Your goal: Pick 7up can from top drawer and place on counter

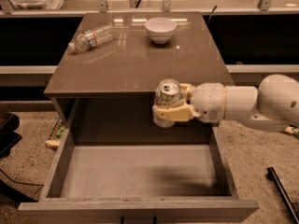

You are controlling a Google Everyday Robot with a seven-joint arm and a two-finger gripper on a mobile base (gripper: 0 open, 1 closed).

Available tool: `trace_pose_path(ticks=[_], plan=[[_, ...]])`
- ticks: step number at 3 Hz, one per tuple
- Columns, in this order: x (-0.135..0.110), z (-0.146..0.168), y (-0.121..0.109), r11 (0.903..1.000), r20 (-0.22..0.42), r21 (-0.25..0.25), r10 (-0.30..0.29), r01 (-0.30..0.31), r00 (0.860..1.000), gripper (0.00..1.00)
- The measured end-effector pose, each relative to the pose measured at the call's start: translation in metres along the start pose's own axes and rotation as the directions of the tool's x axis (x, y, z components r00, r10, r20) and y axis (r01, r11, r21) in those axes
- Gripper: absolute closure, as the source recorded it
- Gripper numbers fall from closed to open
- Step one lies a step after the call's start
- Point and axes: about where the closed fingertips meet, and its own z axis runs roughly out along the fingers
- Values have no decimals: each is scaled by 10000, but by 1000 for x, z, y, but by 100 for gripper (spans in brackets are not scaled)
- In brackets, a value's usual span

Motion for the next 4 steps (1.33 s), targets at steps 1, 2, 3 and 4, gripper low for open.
trace_pose_path(ticks=[1, 2, 3, 4], plan=[[-51, -11, -38, 9988, 285, 439, 200, -213, 9994, 100], [-102, 10, -91, 9951, 427, 898, 388, -425, 9983, 100], [-117, 37, -121, 9888, 551, 1321, 628, -696, 9965, 100], [-105, 57, -146, 9744, 624, 1996, 933, -1040, 9937, 100]])
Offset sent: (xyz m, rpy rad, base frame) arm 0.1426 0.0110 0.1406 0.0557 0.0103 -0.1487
